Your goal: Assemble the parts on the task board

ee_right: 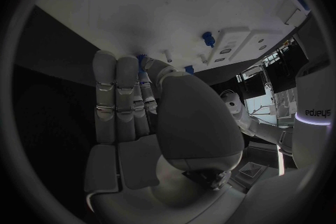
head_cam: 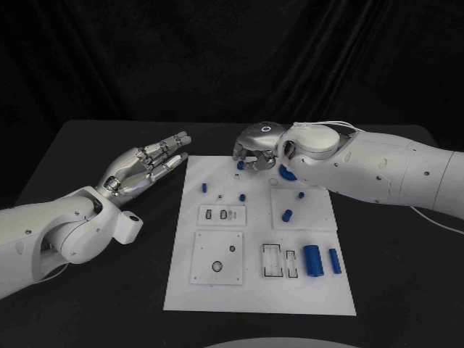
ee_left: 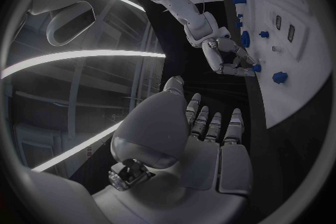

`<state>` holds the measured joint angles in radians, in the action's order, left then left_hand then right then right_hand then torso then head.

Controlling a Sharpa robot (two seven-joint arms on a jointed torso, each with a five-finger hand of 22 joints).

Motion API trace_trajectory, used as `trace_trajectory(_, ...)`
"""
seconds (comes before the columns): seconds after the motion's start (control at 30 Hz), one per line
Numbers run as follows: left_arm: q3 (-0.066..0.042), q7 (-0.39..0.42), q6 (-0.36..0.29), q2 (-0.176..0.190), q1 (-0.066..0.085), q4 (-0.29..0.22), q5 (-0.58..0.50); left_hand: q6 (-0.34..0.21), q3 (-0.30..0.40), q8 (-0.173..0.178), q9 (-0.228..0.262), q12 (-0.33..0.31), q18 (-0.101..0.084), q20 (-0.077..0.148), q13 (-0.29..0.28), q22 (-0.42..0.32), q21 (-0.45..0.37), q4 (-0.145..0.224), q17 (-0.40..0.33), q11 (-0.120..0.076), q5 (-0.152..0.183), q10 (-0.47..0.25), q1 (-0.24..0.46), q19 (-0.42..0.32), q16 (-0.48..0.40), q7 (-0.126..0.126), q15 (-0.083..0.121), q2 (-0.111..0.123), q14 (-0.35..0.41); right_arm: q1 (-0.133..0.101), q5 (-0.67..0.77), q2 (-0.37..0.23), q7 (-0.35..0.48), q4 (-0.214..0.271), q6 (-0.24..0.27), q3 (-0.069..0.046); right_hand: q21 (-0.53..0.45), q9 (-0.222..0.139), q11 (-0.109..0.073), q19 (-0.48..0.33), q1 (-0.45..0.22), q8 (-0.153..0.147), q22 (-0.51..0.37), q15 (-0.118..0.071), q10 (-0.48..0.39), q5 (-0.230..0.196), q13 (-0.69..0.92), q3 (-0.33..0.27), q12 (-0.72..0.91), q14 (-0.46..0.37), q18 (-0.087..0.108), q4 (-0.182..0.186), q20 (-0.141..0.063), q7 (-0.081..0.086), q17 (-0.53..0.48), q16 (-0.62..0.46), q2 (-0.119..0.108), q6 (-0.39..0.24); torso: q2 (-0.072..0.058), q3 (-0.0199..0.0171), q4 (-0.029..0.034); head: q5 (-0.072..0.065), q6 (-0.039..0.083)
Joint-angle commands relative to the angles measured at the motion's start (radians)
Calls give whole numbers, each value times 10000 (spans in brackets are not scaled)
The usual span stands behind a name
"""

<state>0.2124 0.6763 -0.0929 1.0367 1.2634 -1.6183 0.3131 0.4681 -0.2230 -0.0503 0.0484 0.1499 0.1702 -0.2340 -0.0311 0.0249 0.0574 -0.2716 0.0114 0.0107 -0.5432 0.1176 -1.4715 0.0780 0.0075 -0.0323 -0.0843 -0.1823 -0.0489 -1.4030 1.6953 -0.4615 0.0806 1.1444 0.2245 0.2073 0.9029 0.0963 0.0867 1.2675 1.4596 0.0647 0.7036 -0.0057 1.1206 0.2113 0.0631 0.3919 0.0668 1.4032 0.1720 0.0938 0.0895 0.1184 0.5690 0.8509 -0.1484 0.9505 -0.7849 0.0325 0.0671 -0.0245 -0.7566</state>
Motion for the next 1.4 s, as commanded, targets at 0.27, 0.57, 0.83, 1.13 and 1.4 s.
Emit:
trace_trajectory(0.27,-7,233,146,2,23,9,54,-6,53,-11,8,41,112,-59,-11,12,36,-9,13,62,-65,-22,-91,-3,61,-82,-60,-7,18,26,54,-58,-338,-5,296,-3,-375,-566,199,-578,-130,-264,-158,-101,-2076,-436,41,-940,11,-492,-2,-170,-11,-1101,-378,-471,148,-5704,-2,0,-1,-6,-26)
trace_trajectory(0.57,-6,204,149,183,23,-49,54,-18,55,-8,6,36,112,-63,-10,11,35,-10,13,68,-65,-27,-94,-4,60,-89,-67,-8,19,-257,-171,-889,-29,612,1506,-3,-413,-313,103,-650,-140,165,67,-94,-1228,-434,145,-1401,541,-616,-15,34,-1,-575,-361,-515,369,-3472,-3,-1,-4,78,-37)
trace_trajectory(0.83,-5,183,124,284,23,-85,54,-7,58,-9,8,37,111,-67,-10,11,38,-10,14,72,-68,-28,-98,-1,62,-94,-74,-9,11,-822,-875,-2397,-212,1953,1729,-3,-802,-108,-495,-943,-177,565,-132,-266,727,-301,971,-1399,2421,-787,68,170,-126,-87,-310,-574,346,-1210,-1,-3,-13,42,-40)
trace_trajectory(1.13,-5,177,207,173,22,18,54,7,65,-11,10,45,112,-73,-12,14,46,-14,18,76,-79,-22,-102,10,66,-100,-85,-18,-4,-908,-1129,-3560,-739,2669,939,-1,3188,198,-1008,1022,-1580,128,4790,-611,4007,-507,14501,-2318,14788,1489,-823,1191,-452,-477,9446,6787,344,-271,1,-1,-14,-14,34)
trace_trajectory(1.4,-5,180,281,109,21,76,54,-5,79,-10,9,65,113,-87,-16,18,58,-21,24,94,-105,-6,-111,26,74,-110,-124,-38,-32,-625,-1171,-3858,-1224,2739,195,1,5546,441,-1109,2187,-2290,91,7406,-730,4502,-235,15077,-2531,15040,1676,-1348,1947,-564,-574,10018,7198,98,-154,-1,-2,8,-36,72)
